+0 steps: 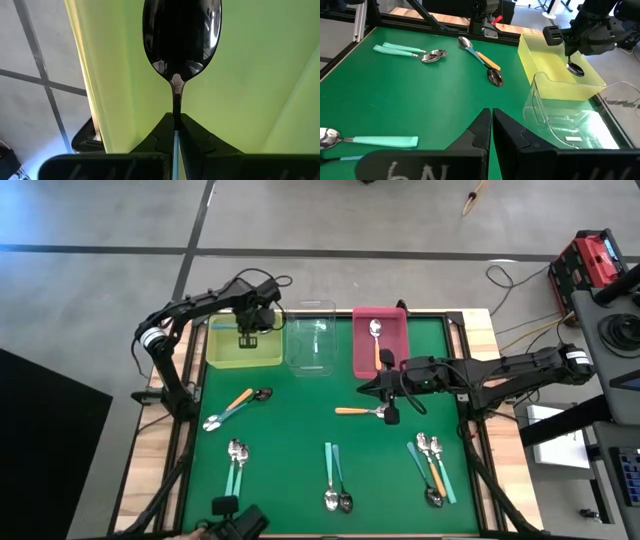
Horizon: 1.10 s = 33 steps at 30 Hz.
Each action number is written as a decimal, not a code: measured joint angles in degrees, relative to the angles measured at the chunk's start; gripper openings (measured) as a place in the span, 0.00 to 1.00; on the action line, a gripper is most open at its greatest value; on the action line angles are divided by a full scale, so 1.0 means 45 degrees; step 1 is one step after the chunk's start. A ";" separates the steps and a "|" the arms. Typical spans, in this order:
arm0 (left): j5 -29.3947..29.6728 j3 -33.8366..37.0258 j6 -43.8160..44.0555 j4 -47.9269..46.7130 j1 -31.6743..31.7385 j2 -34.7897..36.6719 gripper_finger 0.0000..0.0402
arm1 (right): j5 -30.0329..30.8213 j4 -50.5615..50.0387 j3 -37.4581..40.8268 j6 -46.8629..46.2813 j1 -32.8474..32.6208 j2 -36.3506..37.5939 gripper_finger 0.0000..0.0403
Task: Sort silverware by color (type)
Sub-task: Put the blue spoon into the yellow bin
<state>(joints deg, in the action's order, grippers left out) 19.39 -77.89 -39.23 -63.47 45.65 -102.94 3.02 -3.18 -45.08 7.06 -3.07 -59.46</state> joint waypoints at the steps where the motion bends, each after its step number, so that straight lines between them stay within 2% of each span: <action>1: -0.0099 0.0000 -0.0017 0.0102 0.0024 0.0000 0.00 | 0.0002 0.0000 0.0000 -0.0002 0.0000 0.0000 0.02; 6: -0.0778 0.0002 -0.0170 0.0496 0.0146 0.0000 0.00 | 0.0000 0.0005 0.0000 0.0012 0.0000 0.0000 0.02; 19: -0.1566 0.0213 -0.0933 0.1338 0.0809 0.0000 0.00 | -0.0002 0.0010 0.0010 0.0094 0.0000 0.0000 0.02; 24: -0.2592 0.0428 -0.0848 0.1557 0.1126 0.0000 0.00 | -0.0002 0.0010 0.0024 0.0095 0.0000 0.0000 0.02; 33: -0.2805 0.0588 -0.1125 0.1774 0.1121 0.0000 0.00 | -0.0002 0.0010 0.0024 0.0094 0.0000 0.0000 0.02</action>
<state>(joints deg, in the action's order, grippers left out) 6.76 -75.24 -44.29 -55.48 50.70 -102.94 3.01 -3.14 -44.97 7.48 -3.07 -59.46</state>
